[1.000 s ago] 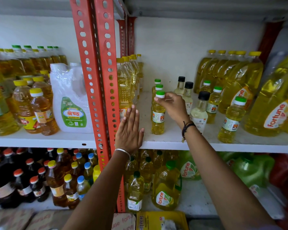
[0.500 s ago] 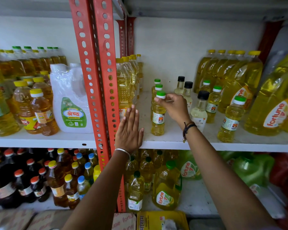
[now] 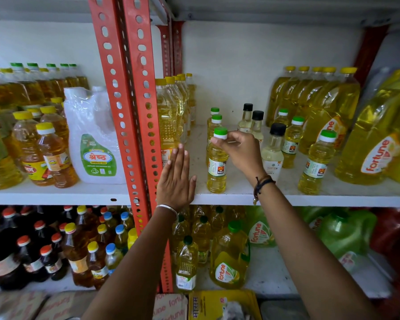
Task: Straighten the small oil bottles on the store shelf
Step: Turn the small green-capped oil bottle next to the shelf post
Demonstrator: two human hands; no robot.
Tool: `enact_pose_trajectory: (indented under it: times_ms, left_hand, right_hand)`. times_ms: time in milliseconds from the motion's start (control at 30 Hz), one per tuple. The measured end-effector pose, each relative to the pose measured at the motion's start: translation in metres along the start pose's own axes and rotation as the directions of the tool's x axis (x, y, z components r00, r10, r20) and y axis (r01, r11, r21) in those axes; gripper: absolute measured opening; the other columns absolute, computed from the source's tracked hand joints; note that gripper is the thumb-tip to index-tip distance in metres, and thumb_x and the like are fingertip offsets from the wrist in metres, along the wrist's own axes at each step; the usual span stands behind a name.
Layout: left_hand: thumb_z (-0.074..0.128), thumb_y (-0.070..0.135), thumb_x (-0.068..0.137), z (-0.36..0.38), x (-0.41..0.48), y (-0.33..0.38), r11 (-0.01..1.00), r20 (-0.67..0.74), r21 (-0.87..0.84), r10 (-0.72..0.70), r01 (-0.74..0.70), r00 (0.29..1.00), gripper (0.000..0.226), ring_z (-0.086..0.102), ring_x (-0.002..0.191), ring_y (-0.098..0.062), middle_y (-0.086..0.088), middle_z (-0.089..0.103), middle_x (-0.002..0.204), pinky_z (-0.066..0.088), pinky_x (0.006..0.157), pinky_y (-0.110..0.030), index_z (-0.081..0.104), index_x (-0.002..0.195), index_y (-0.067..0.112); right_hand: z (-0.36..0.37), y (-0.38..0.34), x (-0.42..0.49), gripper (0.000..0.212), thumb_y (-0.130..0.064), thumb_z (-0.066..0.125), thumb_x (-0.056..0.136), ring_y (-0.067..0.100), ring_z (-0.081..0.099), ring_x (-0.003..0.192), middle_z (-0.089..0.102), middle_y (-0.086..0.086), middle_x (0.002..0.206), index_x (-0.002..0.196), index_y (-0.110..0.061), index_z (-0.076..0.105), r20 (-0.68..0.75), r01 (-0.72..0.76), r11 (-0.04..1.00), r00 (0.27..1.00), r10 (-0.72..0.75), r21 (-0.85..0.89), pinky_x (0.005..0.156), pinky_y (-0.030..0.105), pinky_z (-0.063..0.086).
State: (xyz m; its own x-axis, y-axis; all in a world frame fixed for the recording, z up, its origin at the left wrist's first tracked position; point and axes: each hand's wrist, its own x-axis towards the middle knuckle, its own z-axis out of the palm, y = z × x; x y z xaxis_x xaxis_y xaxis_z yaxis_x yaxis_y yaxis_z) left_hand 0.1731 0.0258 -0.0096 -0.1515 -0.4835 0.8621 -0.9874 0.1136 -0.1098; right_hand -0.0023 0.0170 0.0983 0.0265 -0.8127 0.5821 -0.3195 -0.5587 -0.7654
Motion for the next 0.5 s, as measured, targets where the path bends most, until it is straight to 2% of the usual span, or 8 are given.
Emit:
enact_pose_trajectory:
  times_ms: [367, 500]
  left_hand:
    - [0.023, 0.034, 0.097, 0.002, -0.001, 0.000, 1.000, 0.008, 0.018, -0.001, 0.001, 1.000, 0.064, 0.004, 0.147, -0.026, -0.018, 0.007, 0.156, 0.001, 0.118, -0.036, 0.014, 0.148, -0.003]
    - [0.025, 0.034, 0.096, 0.000, 0.001, 0.002, 1.000, 0.004, 0.012, -0.015, 0.015, 1.000, 0.063, 0.007, 0.147, -0.025, -0.015, 0.007, 0.157, 0.002, 0.118, -0.037, 0.017, 0.148, -0.002]
  right_hand:
    - [0.003, 0.002, -0.003, 0.030, -0.044, 0.071, 0.076, 0.010, 0.063, 0.087, 0.071, -0.002, 0.093, 0.092, -0.019, 0.070, -0.030, -0.043, 0.998, 0.999, 0.042, -0.053, 0.076, 0.028, 0.050]
    - [0.007, 0.001, -0.012, 0.035, -0.047, 0.062, 0.083, 0.008, 0.061, 0.086, 0.071, -0.003, 0.097, 0.101, -0.017, 0.068, -0.074, -0.017, 0.994, 0.997, 0.009, -0.110, 0.063, 0.018, 0.043]
